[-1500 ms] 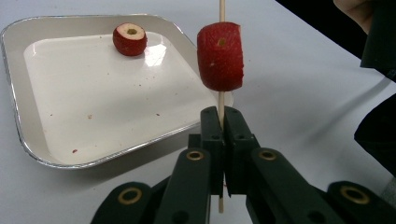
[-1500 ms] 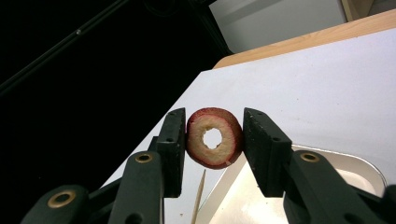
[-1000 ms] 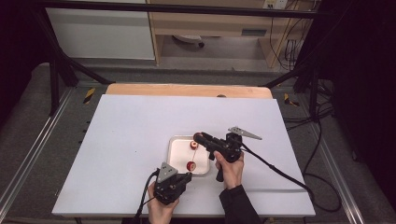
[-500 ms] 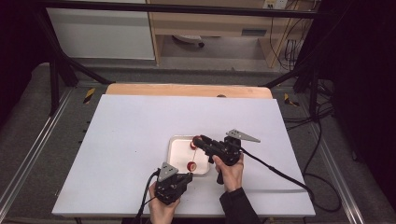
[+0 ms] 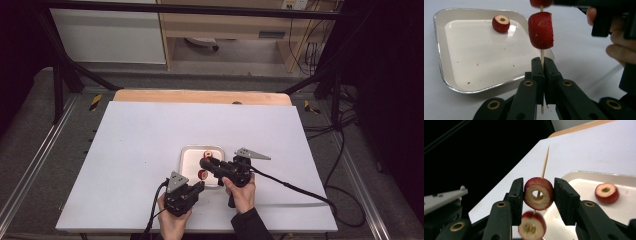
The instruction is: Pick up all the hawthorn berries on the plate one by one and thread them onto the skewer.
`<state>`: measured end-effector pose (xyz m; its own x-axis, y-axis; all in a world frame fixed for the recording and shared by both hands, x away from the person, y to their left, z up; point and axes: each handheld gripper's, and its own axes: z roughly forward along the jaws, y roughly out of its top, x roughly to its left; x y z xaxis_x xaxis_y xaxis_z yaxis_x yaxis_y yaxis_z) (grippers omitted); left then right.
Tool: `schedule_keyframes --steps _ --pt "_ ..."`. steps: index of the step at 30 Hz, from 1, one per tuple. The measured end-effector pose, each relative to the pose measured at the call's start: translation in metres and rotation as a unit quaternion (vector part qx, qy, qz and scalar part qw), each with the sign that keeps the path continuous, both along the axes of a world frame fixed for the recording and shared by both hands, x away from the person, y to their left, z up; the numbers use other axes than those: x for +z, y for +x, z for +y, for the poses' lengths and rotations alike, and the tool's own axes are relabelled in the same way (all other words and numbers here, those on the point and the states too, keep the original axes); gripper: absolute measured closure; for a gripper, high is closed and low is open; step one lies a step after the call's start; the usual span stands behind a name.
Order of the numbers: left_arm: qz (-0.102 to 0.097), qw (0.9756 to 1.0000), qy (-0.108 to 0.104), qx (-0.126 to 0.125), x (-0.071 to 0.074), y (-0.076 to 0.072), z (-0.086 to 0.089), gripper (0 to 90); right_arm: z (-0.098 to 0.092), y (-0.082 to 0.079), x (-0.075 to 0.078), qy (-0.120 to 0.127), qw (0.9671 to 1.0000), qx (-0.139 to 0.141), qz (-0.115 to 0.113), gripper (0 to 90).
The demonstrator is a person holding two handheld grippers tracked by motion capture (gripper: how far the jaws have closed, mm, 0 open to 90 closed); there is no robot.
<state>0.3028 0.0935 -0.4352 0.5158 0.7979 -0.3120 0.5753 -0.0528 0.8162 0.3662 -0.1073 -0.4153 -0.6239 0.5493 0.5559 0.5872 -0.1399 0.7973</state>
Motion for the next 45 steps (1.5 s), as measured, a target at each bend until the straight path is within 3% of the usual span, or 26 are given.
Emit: schedule_keyframes --steps 8,9,11,17,24,34,39,45 --pt "-0.004 0.9999 0.009 -0.005 -0.001 0.001 0.002 88.2 0.0 -0.001 -0.001 -0.009 0.9999 -0.004 -0.009 60.4" --pt "-0.005 0.9999 0.011 -0.005 -0.002 0.001 0.003 88.2 -0.002 0.0 0.001 -0.018 0.9997 -0.009 -0.017 47.9" --pt "-0.006 0.9998 0.015 -0.007 -0.003 0.001 0.005 88.2 -0.003 0.001 0.002 -0.023 0.9995 -0.01 -0.02 44.9" --pt "-0.01 0.9994 0.031 -0.008 -0.006 0.001 0.011 88.2 -0.016 0.007 0.011 -0.085 0.9961 0.004 -0.025 22.7" --pt "-0.015 0.9989 0.041 -0.013 -0.005 0.0 0.018 88.2 -0.035 0.012 0.013 -0.153 0.9877 0.012 -0.029 10.5" --pt "-0.023 0.9978 0.056 -0.027 -0.005 0.001 0.03 88.0 -0.055 0.013 0.007 -0.239 0.9701 0.03 -0.03 5.1" --pt "-0.031 0.9969 0.064 -0.032 -0.004 0.0 0.038 88.0 -0.056 0.016 0.008 -0.258 0.9649 0.04 -0.031 5.2" --pt "-0.033 0.9968 0.065 -0.032 -0.004 0.0 0.048 88.0 -0.053 0.026 0.015 -0.287 0.9564 0.046 -0.024 5.1"
